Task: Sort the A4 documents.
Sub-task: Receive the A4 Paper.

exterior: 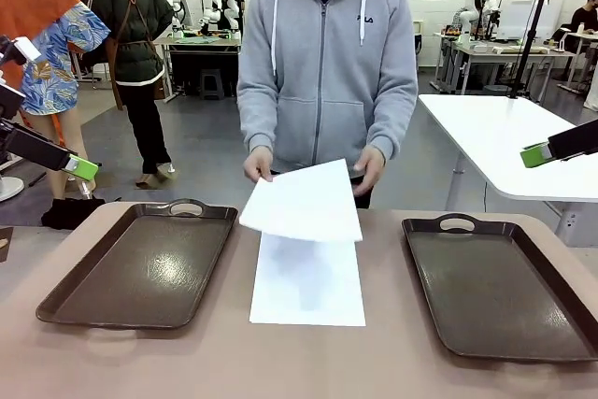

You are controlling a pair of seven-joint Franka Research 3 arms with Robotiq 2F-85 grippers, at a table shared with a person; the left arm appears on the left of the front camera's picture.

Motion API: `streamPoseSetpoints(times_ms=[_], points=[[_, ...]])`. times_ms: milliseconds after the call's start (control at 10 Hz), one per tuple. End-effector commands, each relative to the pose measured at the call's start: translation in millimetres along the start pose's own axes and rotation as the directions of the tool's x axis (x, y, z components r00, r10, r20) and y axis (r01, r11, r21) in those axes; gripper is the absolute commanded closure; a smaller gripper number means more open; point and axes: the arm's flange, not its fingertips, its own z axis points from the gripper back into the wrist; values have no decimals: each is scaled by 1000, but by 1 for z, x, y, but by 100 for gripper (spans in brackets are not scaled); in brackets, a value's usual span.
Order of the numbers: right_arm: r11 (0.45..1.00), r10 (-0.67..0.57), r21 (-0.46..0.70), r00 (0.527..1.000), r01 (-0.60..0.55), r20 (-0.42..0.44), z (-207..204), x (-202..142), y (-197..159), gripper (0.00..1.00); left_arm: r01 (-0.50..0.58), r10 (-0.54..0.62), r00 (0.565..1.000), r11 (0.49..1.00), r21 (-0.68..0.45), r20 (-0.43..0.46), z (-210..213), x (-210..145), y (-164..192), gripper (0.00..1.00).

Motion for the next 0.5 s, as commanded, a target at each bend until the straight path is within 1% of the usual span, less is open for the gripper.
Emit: streamPoseSetpoints(times_ms=[0, 400], points=[[1000, 4, 13, 1000, -4, -1, -1, 0, -1, 0, 0, 0, 1000, 1000, -13, 5, -1, 0, 0, 0], [1000, 4, 13, 1000, -4, -1, -1, 0, -1, 0, 0, 0, 1000, 1000, -13, 5, -1, 0, 0, 0]])
